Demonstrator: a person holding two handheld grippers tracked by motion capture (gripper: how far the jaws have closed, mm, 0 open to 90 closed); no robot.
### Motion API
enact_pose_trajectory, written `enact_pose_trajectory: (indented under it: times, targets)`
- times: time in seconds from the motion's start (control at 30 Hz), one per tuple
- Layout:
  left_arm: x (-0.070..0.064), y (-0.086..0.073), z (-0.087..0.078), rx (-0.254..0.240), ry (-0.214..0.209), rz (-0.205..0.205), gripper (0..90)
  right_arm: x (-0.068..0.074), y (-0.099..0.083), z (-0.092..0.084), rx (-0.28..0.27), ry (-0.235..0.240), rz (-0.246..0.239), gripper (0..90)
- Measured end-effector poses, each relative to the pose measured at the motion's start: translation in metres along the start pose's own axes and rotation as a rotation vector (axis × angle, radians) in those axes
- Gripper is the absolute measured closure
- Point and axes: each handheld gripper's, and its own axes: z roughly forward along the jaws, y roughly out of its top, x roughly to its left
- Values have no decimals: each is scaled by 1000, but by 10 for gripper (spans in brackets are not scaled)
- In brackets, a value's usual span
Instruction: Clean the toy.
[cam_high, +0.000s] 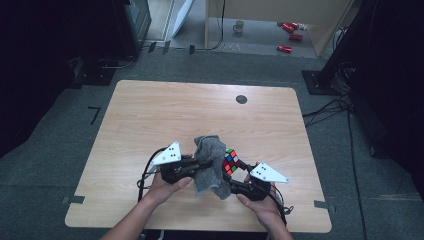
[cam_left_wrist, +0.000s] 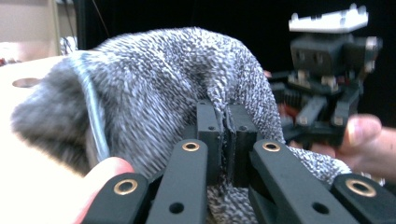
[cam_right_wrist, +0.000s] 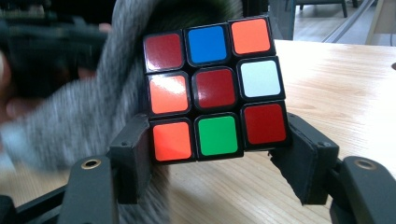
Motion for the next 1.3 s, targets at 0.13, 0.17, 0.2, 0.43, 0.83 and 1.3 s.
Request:
enact_pose_trajectory:
  times: [0.13,0.17,0.2,0.43,0.83,1.3]
  targets:
    - [-2,-4,5,54,-44,26,880,1,4,-2,-12,-2,3,341]
    - [-5,-6,9,79,-35,42,880,0,5,-4,-20,-4,15,341]
    - [-5,-5,9,76,-27,41,879,-1,5,-4,-18,-6,11,341]
    - [6,4,-9,-18,-29,-23,884,7,-4,3,22,14,-44,341]
    - [14,3,-10,52,-46,-59,886,19,0,0,12,70,-142,341]
    - [17,0,-12,29,-12,-91,883,12,3,-3,-13,57,-105,341]
